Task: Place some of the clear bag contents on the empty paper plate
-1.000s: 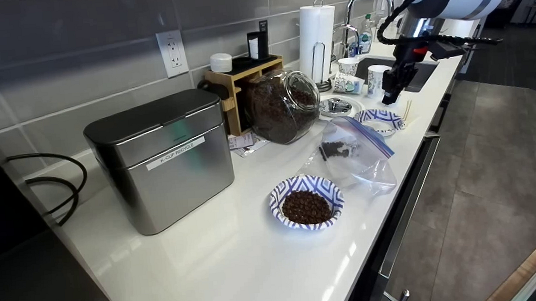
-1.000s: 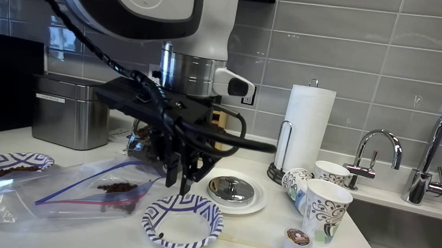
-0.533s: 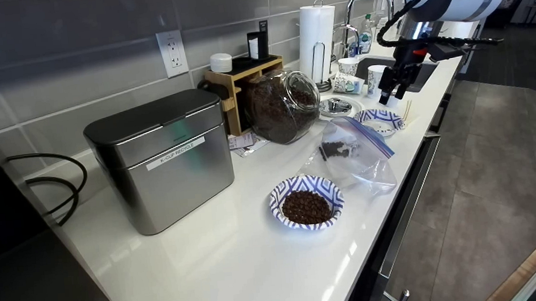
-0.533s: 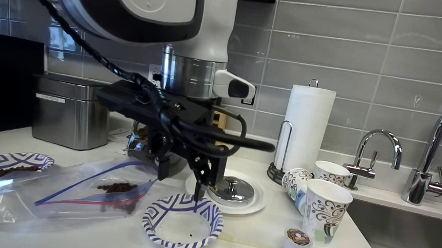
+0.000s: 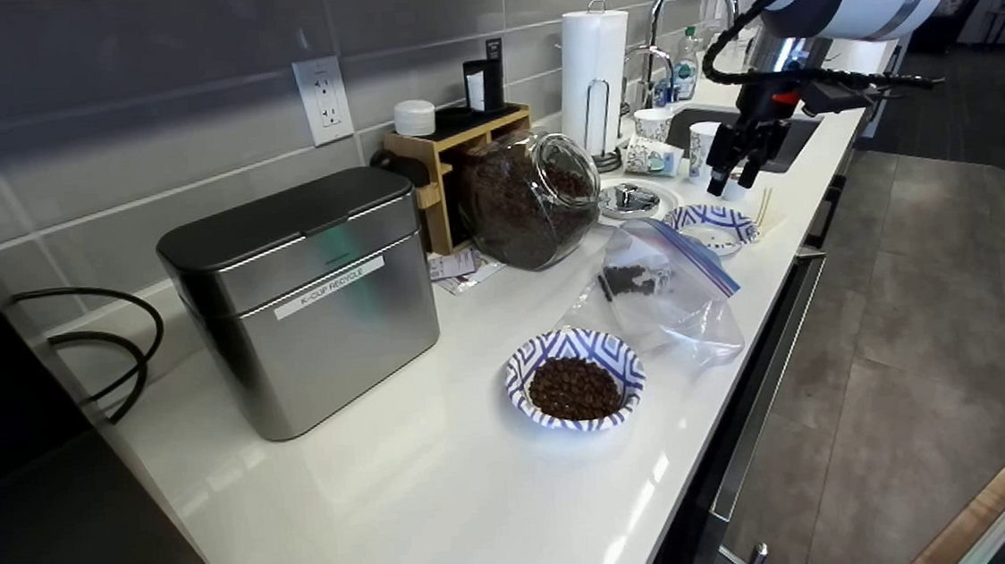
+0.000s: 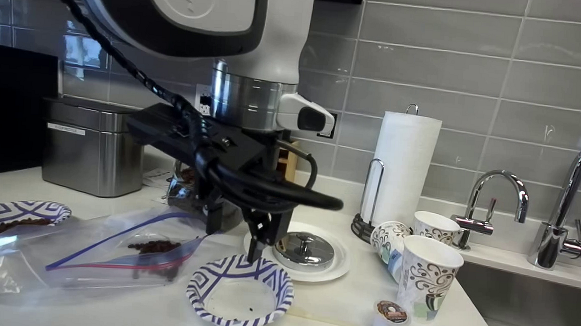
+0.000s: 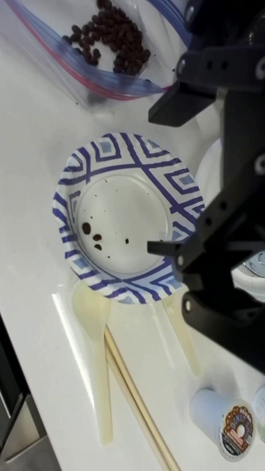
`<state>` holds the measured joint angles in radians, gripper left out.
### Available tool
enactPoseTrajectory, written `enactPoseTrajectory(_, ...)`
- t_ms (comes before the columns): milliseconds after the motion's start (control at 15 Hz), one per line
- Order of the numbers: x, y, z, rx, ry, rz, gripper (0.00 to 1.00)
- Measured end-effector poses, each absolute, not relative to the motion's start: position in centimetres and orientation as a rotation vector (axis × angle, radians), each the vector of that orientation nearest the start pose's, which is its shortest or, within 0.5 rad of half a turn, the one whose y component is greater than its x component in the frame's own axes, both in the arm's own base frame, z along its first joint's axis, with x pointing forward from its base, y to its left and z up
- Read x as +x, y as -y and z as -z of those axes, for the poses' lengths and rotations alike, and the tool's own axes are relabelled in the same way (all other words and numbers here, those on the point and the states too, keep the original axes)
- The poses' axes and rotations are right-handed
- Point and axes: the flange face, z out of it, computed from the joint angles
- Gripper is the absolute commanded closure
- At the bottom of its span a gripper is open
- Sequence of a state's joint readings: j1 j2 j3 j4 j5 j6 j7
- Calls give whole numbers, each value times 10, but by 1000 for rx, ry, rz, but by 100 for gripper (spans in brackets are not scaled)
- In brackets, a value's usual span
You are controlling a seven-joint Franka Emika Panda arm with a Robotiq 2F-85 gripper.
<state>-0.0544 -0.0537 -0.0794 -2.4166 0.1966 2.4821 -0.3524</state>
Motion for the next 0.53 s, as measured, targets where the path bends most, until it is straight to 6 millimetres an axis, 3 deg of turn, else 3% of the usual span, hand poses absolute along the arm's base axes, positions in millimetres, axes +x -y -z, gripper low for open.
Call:
enactPoseTrajectory(400, 488, 40, -338, -2791, 16, 222, 96)
enactPoseTrajectory(533, 487, 30, -336, -2727, 5, 212, 100)
